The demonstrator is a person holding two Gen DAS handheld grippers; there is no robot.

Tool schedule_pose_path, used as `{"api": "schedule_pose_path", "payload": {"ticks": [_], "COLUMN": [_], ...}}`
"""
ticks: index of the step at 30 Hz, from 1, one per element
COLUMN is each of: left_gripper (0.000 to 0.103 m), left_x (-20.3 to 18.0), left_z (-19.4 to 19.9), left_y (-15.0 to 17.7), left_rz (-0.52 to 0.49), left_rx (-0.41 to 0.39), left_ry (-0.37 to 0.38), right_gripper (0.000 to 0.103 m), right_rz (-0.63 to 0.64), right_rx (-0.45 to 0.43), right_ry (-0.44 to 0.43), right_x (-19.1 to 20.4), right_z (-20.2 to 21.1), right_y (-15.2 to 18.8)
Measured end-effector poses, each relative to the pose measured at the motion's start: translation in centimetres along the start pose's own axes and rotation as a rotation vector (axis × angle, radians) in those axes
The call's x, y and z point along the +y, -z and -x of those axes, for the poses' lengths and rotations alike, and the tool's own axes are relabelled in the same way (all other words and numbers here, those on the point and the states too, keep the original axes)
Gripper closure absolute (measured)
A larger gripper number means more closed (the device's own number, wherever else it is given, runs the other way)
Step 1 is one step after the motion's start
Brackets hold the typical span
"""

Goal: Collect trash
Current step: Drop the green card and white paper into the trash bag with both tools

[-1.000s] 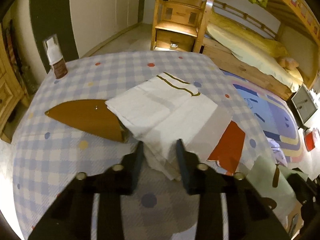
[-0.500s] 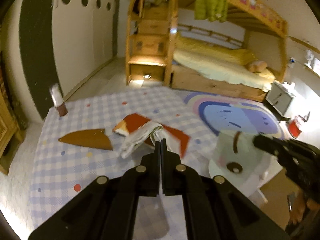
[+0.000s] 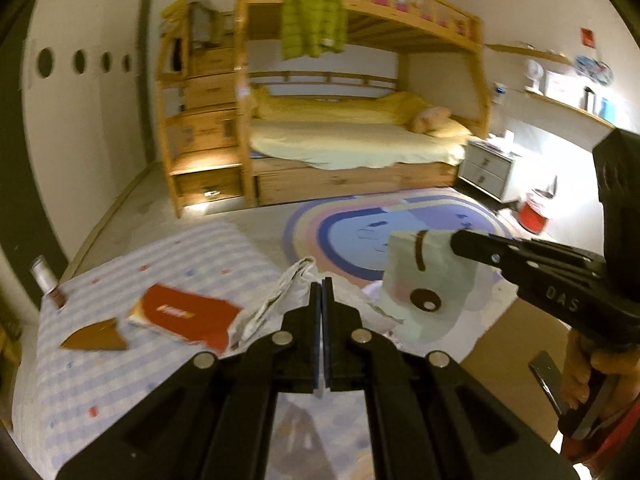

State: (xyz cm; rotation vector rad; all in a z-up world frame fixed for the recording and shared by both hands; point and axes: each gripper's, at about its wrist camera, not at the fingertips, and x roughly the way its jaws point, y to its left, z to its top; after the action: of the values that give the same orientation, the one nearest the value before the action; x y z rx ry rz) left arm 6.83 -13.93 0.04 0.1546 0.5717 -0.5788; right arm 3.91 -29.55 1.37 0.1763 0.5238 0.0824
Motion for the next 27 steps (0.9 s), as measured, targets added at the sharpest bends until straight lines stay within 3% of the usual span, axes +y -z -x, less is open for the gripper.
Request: {"api": "schedule_pose_path", "payload": {"ticks": [5,9,12,15,23,25,27], "left_gripper": [0.103,0.103,0.103,0.103,0.103,0.089,0.049], "left_x": [-4.0,-5.8,-6.8,-7.4,-9.6,-10.2,-10.3], "left_z": [-3.0,-5.7,-6.9,-8.4,-12.0,-12.8,-13.3], "left_y": [-1.2,-1.7,-2.0,-2.1,-2.1,-2.1,-2.0], "left_rz": [-0.070,-0.092,-0.098,-0.104,-0.135,-0.139,-0.128], "left_rx": [0.021,0.046,0.060,0.078,0.121,0.145,0.161], "left_ry": [0.062,0.091,0.102,0.118,0.166,0.163,0.151], "right_gripper": [0.097,0.096,0.091,0.071,0.069,0.069,0.069], "right_rz": [-0.049,-0.092,-0.123,-0.132,-0.193,-0.208,-0.213], "right_rx": [-0.012,0.030,0.072,0.090,0.039,0.026,0.021], "right_ry": [0.109,0.162,0.176,0.195,0.230,0.240,0.246], "right_x": [-4.4,-8.0,-10.2,-11.5,-13.8,-14.4,-14.5], "right_z": [0.6,-0.8,-2.5,-3.3,-1.8,-1.2,-0.7], "right_y": [0.3,1.0,1.7,2.1,2.7,2.7,2.7]}}
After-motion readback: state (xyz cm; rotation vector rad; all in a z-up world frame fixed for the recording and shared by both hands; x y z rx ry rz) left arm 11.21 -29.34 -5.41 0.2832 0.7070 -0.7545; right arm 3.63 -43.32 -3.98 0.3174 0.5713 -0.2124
